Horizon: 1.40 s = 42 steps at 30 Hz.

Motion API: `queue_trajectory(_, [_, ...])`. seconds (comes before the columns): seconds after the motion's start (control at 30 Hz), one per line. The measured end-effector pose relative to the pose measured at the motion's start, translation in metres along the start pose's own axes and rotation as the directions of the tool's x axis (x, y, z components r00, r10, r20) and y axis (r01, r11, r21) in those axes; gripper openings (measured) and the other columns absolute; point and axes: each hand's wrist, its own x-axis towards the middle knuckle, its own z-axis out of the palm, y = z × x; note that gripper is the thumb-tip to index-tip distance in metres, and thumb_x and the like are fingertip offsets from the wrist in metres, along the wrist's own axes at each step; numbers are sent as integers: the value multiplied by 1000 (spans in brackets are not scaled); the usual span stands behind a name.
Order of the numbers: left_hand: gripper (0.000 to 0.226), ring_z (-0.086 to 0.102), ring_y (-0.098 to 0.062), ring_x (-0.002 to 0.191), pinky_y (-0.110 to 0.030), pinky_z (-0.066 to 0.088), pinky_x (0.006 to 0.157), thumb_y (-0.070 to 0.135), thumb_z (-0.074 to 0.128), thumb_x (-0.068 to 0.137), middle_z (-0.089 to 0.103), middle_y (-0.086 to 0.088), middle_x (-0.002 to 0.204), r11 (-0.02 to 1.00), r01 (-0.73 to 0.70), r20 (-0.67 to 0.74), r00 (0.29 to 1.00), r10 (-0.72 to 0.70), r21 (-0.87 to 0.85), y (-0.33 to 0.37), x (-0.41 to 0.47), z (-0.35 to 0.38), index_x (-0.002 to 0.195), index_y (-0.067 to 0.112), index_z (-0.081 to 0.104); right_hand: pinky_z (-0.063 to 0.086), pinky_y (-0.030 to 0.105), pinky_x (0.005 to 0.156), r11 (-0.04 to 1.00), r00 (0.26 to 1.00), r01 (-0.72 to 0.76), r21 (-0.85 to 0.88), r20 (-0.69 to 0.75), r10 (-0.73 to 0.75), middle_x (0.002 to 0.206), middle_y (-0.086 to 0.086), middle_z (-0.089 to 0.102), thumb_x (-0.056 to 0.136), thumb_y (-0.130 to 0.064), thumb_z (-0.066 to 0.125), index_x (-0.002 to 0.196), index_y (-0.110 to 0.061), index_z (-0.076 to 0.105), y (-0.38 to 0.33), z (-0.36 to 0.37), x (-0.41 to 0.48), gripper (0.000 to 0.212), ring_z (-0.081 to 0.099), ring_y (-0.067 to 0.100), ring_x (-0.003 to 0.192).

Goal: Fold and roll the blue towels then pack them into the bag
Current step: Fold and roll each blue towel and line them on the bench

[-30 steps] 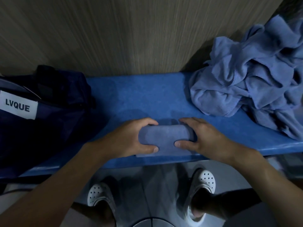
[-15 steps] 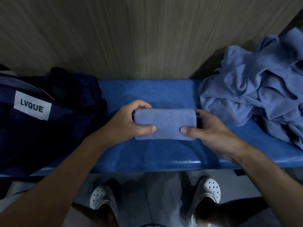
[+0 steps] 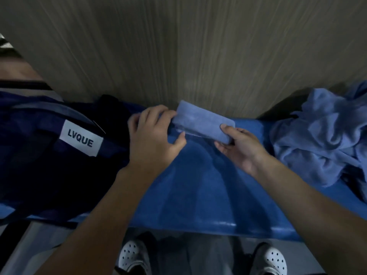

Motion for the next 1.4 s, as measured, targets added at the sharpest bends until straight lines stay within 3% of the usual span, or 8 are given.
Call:
queue_trajectory(0.1, [68,39,-26,136,-71,14,108,67,50,74,54,5,132,972,83,173,977,-122,221,-20,0,2,129,28,56,58,31,73,997,999,16,-70,-48,-19,114,13,66,84,-14,73,115,-4,53,3,19,19,38,68,20,96])
queue_trajectory(0.3, [83,20,-23,144,-72,9,110,74,58,74,29,8,152,952,86,368,909,-195,293,-38,-6,14,145,35,36,59,34,78,951,980,86,-297,-145,-134,117,12,60,81,-15,77,116,-1,53,14,46,57,44,63,24,103])
queue_trajectory(0.57, [80,20,-26,142,-72,14,108,73,57,72,27,4,153,944,47,368,914,-173,327,-74,-1,18,141,34,44,59,39,79,865,958,174,-471,-120,-259,94,7,68,76,-21,82,82,-13,61,25,74,94,23,68,23,89])
queue_trajectory(0.73, [80,24,-26,139,-72,15,107,72,59,71,31,3,150,942,44,348,923,-166,333,-82,5,17,140,33,44,52,39,87,723,925,158,-672,-156,-347,90,-4,67,73,-45,79,90,-20,64,30,84,109,33,62,20,93])
queue_trajectory(0.87, [79,23,-25,140,-71,14,108,73,59,73,30,4,150,940,52,348,921,-176,338,-79,6,16,140,34,43,24,33,85,684,922,75,-725,-211,-325,100,-4,61,73,-57,73,90,-30,53,32,81,104,37,49,28,113])
queue_trajectory(1.1, [77,32,-29,137,-72,16,107,73,58,71,40,0,146,946,57,300,941,-158,319,-77,5,15,134,29,52,24,33,84,676,927,130,-726,-153,-342,117,-2,60,64,-69,70,119,-28,53,38,75,104,70,49,27,115])
queue_trajectory(1.27, [69,31,-32,140,-74,13,105,71,36,80,47,0,144,922,-2,309,942,-129,388,-69,12,18,125,26,61,19,33,88,457,899,187,-869,-36,-437,108,-9,63,74,-62,68,120,-27,46,40,73,90,62,55,17,108])
queue_trajectory(1.4, [62,10,-32,149,-77,-2,106,61,25,95,35,8,155,860,-59,438,877,-199,507,-65,29,23,147,31,37,22,33,86,379,877,210,-901,2,-481,109,-9,63,75,-60,68,116,-27,49,45,72,87,56,55,17,107])
